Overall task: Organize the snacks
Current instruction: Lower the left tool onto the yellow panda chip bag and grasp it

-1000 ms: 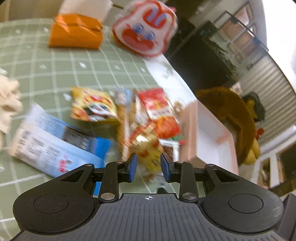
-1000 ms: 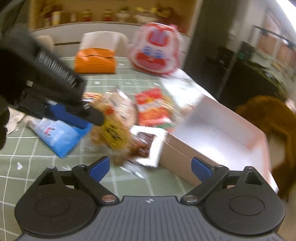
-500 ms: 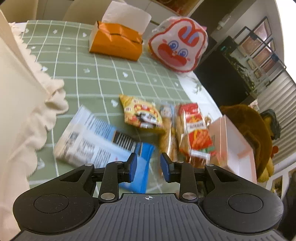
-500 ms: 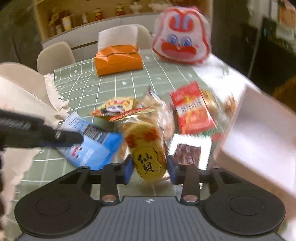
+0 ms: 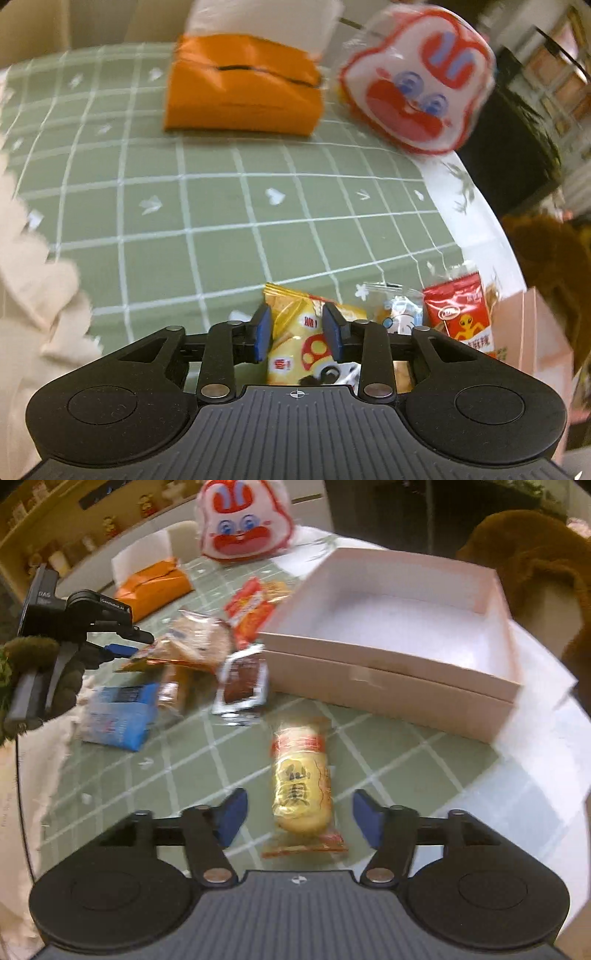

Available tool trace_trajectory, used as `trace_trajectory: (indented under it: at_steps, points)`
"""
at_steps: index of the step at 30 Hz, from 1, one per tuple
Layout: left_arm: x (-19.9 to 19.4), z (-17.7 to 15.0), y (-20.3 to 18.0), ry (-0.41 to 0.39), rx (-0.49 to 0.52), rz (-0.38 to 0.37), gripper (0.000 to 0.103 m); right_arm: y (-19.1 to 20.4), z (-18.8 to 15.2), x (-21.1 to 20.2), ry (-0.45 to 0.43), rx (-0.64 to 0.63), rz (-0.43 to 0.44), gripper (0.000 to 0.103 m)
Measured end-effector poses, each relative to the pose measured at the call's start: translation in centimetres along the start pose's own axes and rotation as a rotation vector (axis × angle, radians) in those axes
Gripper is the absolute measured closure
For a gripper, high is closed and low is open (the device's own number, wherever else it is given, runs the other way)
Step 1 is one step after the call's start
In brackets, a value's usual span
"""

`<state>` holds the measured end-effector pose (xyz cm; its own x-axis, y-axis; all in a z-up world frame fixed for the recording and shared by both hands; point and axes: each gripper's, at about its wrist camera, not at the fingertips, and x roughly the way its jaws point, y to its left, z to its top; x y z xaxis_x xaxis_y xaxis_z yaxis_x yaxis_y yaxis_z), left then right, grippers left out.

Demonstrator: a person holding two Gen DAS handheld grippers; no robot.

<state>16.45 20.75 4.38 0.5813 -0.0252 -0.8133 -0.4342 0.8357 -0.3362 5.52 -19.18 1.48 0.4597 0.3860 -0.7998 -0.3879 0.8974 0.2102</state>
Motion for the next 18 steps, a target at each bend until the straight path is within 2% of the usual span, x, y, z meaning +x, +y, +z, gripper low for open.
trace_trajectory:
  at_steps: [3,5,7,9,13,18]
  points:
    - [-0.4,-1.0,-1.6,-0.017,0.176,0.011,0.067,-1.0,-0.5,0.0,0.008,0.029,-0.020,0.038]
    - [-1.1,-2.2,-2.2,-0.014,0.286,-0.029,0.072,-1.6,-0.8,0.1,0.008,0.049,-0.032,0.038]
    - [-2.3,-4.3,-2.8,-0.011,0.418,-0.068,0.072,-1.9,-1.1,0.0,-0.001,0.063,-0.038,0.035]
    - [-3.2,-5.8,-2.9,-0.006,0.501,-0.094,0.072,-1.6,-1.3,0.1,-0.006,0.062,-0.045,0.033]
    - [-4.7,-8.3,-2.6,0.031,0.555,-0.162,0.072,-0.2,-1.4,0.2,-0.010,0.029,-0.068,0.032]
    - [-6.1,-11.7,-1.9,0.124,0.543,-0.324,0.072,1.9,-1.8,0.4,-0.007,-0.035,-0.105,0.031]
